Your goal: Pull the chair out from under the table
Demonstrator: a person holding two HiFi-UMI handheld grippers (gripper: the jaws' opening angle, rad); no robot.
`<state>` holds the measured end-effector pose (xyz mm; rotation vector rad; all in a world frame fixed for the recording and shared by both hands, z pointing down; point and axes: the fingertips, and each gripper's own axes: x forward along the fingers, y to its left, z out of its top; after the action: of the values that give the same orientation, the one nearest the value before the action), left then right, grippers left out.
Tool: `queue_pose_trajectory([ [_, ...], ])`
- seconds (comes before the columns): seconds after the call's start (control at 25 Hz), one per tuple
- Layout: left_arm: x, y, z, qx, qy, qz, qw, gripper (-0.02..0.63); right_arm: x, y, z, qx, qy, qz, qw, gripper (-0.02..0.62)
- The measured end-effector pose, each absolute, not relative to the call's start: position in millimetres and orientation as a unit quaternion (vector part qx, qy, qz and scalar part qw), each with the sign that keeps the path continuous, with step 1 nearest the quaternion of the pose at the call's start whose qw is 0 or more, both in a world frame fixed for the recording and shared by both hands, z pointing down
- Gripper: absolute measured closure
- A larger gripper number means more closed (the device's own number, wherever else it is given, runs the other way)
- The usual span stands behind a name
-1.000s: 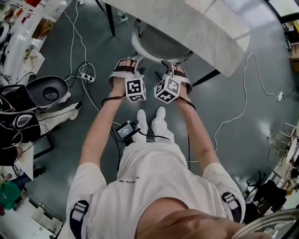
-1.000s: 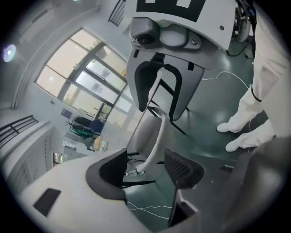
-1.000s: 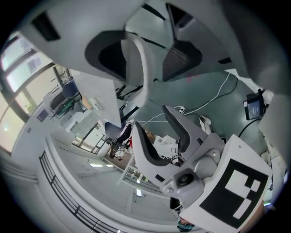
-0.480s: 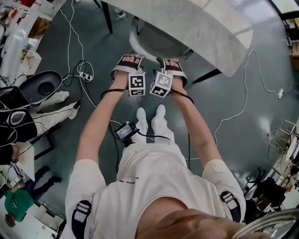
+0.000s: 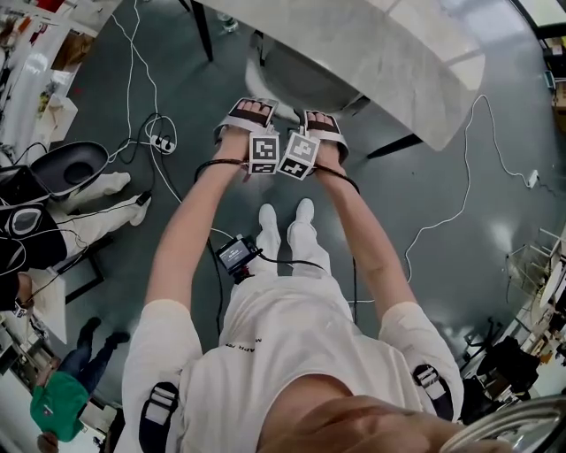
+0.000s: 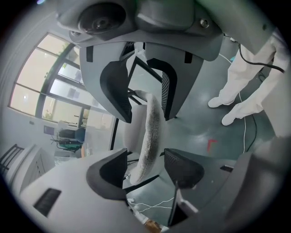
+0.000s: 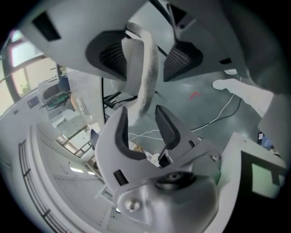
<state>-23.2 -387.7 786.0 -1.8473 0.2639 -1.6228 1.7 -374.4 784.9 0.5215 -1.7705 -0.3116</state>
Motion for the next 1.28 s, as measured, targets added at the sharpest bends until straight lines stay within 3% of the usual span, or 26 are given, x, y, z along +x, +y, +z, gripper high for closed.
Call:
queue_pose_trajectory([
  [0.12,-25,-391,795,-0.701,0.099,-0.624,0.331,0.388,0,-377,793,0.221,-0.759,-0.137,0.597,0.331],
  [0.32,-21,-395,807,-0.699,0.081,-0.623,0.341,0.387,8,-381,808,0.223,-0.756,-0.124,0.603,0.344],
  [0.52,-24,-401,816,-0.694,0.067,-0.631,0.339,0.392,13,-382,818,0.225,-0.754,-0.120,0.605,0.410],
  [0.64,-24,-404,819,-0.694,0.066,-0.628,0.347,0.450,13,-380,823,0.226,-0.760,-0.111,0.600,0.480],
  [0.72,-24,-404,820,-0.696,0.064,-0.624,0.349,0.473,12,-379,824,0.224,-0.762,-0.107,0.599,0.492],
  [1.28,-26,-397,813,-0.704,0.068,-0.616,0.346,0.519,9,-377,822,0.226,-0.769,-0.100,0.590,0.509],
])
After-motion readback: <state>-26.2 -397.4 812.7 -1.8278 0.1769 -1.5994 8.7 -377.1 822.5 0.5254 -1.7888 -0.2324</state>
